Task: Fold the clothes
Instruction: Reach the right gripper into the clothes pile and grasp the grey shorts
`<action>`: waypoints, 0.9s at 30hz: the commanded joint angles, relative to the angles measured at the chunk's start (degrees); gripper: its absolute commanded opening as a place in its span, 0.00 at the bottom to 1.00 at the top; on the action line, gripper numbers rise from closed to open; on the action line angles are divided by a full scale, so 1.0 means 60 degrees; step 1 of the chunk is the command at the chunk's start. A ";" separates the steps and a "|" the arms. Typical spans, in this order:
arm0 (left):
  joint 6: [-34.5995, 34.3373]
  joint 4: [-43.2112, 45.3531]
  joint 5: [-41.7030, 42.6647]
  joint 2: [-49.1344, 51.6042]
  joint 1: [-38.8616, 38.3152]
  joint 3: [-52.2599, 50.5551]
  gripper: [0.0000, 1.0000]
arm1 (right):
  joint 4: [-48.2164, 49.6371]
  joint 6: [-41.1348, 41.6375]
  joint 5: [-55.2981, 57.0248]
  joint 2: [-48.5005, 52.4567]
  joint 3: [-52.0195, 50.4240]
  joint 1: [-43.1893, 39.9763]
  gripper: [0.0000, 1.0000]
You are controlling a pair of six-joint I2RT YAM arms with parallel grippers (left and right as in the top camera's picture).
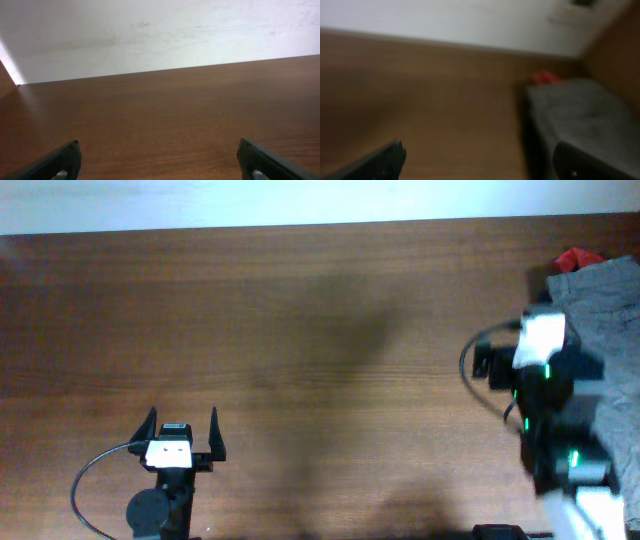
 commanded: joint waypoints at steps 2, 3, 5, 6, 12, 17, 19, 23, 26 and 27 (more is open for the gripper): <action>0.0113 -0.0004 -0.0040 -0.0080 0.0047 -0.0062 0.99 | -0.1337 -0.0812 0.3697 0.3122 0.2827 -0.0193 0.99; 0.0113 -0.0007 -0.0040 -0.0080 0.0047 -0.0062 0.99 | -0.1730 -0.0809 0.3905 0.3785 0.3388 -0.0288 0.99; 0.0113 -0.0004 -0.0040 -0.0080 0.0047 -0.0062 0.99 | -0.2594 -0.0809 0.3982 0.4936 0.4320 -0.0401 0.98; 0.0113 -0.0004 -0.0040 -0.0080 0.0047 -0.0062 0.99 | -0.2998 -0.0812 0.4014 0.5435 0.4663 -0.0419 0.98; 0.0113 -0.0007 -0.0040 -0.0084 0.0047 -0.0062 0.99 | -0.2237 -0.0816 0.4594 0.7661 0.5074 -0.0812 0.98; 0.0113 -0.0004 -0.0040 -0.0080 0.0047 -0.0062 0.99 | -0.0958 -0.0816 0.5767 0.8874 0.5074 -0.1392 0.99; 0.0113 -0.0007 -0.0040 -0.0080 0.0047 -0.0062 0.99 | -0.0554 -0.0812 0.5763 0.9213 0.5074 -0.1636 0.99; 0.0113 -0.0007 -0.0040 -0.0080 0.0047 -0.0062 0.99 | 0.0142 -0.0812 0.5668 0.9701 0.5074 -0.2073 0.99; 0.0113 -0.0007 -0.0040 -0.0080 0.0047 -0.0062 0.99 | 0.0608 -0.0805 0.4962 0.9828 0.5074 -0.2277 0.99; 0.0113 -0.0004 -0.0040 -0.0080 0.0047 -0.0062 0.99 | 0.0776 -0.0780 0.4714 0.9828 0.5074 -0.2313 0.99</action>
